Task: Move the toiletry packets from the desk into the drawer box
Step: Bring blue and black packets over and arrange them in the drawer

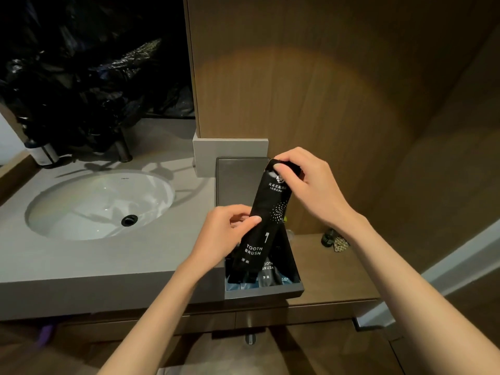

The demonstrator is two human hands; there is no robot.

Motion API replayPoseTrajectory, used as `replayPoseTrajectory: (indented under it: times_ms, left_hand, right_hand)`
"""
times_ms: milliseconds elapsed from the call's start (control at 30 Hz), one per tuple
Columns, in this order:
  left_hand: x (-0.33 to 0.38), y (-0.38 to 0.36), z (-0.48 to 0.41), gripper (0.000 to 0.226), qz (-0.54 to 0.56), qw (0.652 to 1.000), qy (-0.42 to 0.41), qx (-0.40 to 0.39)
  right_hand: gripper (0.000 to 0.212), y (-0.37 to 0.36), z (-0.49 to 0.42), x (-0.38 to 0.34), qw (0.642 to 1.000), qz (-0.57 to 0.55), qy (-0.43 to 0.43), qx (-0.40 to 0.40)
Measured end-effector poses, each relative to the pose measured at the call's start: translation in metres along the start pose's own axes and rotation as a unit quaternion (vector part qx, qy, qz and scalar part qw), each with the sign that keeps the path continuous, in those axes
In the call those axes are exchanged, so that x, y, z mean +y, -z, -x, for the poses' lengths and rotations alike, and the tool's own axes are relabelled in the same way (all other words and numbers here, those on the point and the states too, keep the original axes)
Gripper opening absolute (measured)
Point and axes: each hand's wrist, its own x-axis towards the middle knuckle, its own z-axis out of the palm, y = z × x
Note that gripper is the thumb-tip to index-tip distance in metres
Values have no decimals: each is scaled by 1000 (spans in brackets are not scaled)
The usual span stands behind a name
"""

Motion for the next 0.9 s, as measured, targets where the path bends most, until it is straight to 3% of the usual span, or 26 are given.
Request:
replayPoseTrajectory:
  times_ms: [100,200,367,467,600,667,733,900]
  left_hand:
    - [-11,-3,7,13,73,994,78,-7]
    - [-20,-5,12,10,157,973,168,5]
    - [-33,-5,17,15,210,952,221,20]
    - [-38,-7,19,15,201,952,230,17]
    - [-48,-5,20,16,169,960,219,-34]
    - [-57,0,19,12,139,967,216,-2]
    - [-72,5,19,12,73,976,203,38]
    - [-97,5,23,37,-21,976,214,26]
  right_hand:
    - [19,-11,7,4,994,-82,-71,-1]
    - [33,-26,21,16,963,-189,-189,-24]
    - [17,-58,61,27,917,-222,-313,-105]
    - [9,-65,74,28,869,-300,-378,-111]
    - [22,-64,74,47,829,-329,-426,-152]
    - [25,-64,73,58,811,-310,-455,-198]
    - [13,-69,73,68,785,-302,-490,-230]
    - [12,-97,63,84,774,-254,-536,-222]
